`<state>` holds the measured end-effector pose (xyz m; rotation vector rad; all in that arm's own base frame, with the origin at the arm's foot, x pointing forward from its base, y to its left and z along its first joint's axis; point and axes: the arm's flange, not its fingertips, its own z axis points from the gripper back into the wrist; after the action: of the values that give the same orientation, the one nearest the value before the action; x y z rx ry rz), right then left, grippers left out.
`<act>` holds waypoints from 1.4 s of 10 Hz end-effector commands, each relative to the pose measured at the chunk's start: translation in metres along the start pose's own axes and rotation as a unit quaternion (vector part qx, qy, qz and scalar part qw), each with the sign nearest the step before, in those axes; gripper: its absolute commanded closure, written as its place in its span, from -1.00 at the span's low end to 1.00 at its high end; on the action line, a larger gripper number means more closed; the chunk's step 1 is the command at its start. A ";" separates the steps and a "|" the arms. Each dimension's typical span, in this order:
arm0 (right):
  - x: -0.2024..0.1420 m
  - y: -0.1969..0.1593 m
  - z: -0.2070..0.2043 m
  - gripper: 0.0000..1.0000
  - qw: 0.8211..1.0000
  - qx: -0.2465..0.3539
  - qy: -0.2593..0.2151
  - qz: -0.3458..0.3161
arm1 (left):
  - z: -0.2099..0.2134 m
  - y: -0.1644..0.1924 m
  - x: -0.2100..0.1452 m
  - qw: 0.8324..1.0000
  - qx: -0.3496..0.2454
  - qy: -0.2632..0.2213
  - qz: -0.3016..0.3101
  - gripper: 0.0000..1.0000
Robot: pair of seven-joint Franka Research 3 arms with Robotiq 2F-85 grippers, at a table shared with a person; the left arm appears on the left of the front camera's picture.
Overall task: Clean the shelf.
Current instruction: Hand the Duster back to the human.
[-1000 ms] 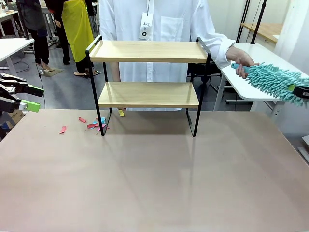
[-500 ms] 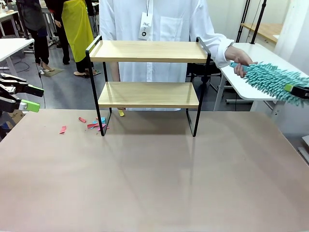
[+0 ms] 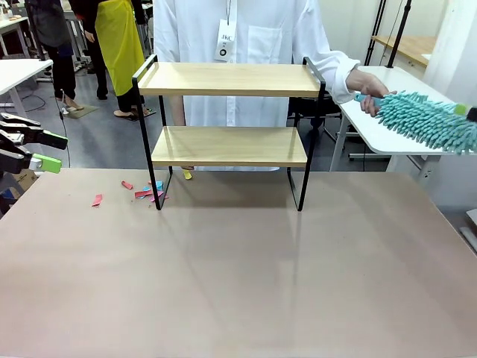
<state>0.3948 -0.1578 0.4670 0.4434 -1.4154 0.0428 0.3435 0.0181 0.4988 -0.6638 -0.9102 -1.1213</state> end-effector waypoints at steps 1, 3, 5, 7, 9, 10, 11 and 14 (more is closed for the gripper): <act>0.044 -0.010 0.017 -1.00 0.998 0.010 -0.048 -0.041 | -0.001 0.001 0.002 1.000 0.000 -0.015 -0.002 -1.00; 0.084 -0.034 0.035 -1.00 0.990 -0.008 -0.105 -0.091 | -0.001 0.001 0.002 1.000 0.000 -0.015 -0.002 -1.00; 0.110 -0.076 0.055 -1.00 0.973 -0.050 -0.162 -0.159 | -0.001 0.001 0.002 1.000 0.000 -0.015 -0.002 -1.00; 0.114 -0.101 0.065 -1.00 0.963 -0.063 -0.182 -0.190 | -0.001 0.001 0.002 1.000 0.000 -0.015 -0.002 -1.00; 0.114 -0.095 0.077 -1.00 0.969 -0.069 -0.167 -0.170 | -0.001 0.001 0.002 1.000 0.000 -0.015 -0.002 -1.00; 0.114 -0.095 0.077 -1.00 0.969 -0.069 -0.167 -0.170 | -0.001 0.001 0.002 1.000 0.000 -0.015 -0.002 -1.00; 0.114 -0.095 0.077 -1.00 0.969 -0.069 -0.167 -0.170 | -0.001 0.001 0.002 1.000 0.000 -0.015 -0.002 -1.00; 0.114 -0.095 0.077 -1.00 0.969 -0.069 -0.167 -0.170 | -0.001 0.001 0.002 1.000 0.000 -0.015 -0.002 -1.00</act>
<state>0.3729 -0.2992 0.5585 0.5951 -1.6416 -0.4303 0.3435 0.0181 0.4990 -0.6631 -0.9101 -1.1213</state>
